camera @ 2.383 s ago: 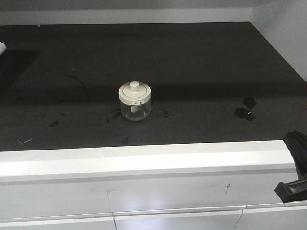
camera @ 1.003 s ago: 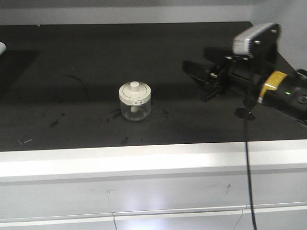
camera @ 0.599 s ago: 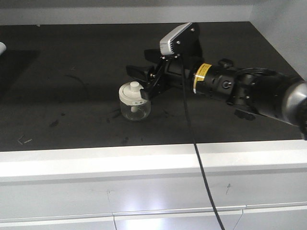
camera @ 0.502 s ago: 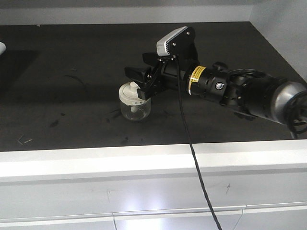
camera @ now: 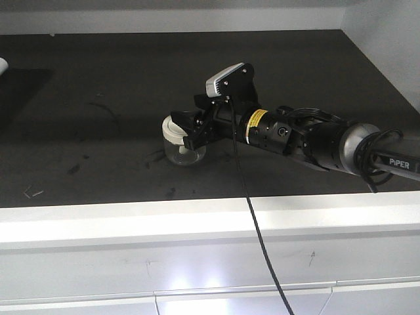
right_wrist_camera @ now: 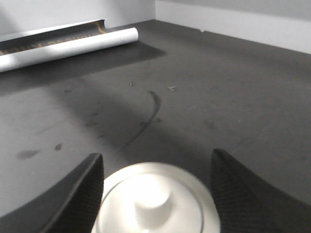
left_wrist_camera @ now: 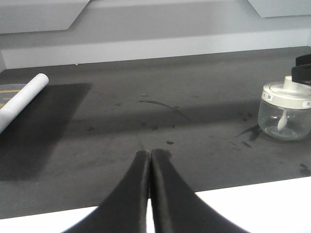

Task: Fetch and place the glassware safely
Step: 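Reach the right gripper toward the white-lidded glass jar, then close the right gripper on the jar's white lid and lift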

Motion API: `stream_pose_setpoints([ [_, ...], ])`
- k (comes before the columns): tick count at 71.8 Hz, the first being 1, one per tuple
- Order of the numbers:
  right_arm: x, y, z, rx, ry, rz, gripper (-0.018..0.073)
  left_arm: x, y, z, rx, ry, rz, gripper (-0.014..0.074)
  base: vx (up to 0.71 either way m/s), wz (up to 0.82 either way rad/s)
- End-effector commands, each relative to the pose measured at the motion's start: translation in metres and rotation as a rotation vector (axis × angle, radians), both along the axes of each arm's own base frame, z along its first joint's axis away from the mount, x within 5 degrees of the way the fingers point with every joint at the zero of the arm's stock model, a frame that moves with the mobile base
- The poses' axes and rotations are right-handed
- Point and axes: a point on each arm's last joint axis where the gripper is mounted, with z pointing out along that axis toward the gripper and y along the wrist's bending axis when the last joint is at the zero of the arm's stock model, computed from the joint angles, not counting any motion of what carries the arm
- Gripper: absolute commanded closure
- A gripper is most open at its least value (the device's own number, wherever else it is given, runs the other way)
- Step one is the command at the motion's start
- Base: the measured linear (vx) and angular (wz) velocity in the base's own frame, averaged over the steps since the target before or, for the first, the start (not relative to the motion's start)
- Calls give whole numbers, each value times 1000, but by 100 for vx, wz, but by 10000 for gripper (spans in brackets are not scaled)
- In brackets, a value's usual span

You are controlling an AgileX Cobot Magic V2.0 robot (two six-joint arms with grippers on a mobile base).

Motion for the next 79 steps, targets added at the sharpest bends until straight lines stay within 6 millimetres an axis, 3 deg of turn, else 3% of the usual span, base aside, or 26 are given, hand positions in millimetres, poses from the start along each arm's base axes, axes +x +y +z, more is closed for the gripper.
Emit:
stream_pose_setpoints([
  [1, 0, 1, 38, 92, -98, 17, 103, 1, -1, 15, -16, -87, -9, 603, 0, 0],
  [25, 3, 16, 15, 62, -49, 42, 134, 1, -1, 15, -16, -87, -9, 603, 0, 0],
  [32, 3, 19, 10, 56, -32, 40, 217, 1, -1, 14, -16, -86, -9, 603, 0, 0],
  [51, 4, 19, 10, 57, -21, 33, 573, 1, -1, 14, -16, -86, -9, 603, 0, 0],
  [60, 0, 18, 23, 84, -34, 34, 568, 1, -1, 14, -16, -85, -9, 603, 0, 0],
  [79, -29, 0, 89, 74, -161, 8, 567, 1, -1, 14, -16, -84, -9, 603, 0, 0],
])
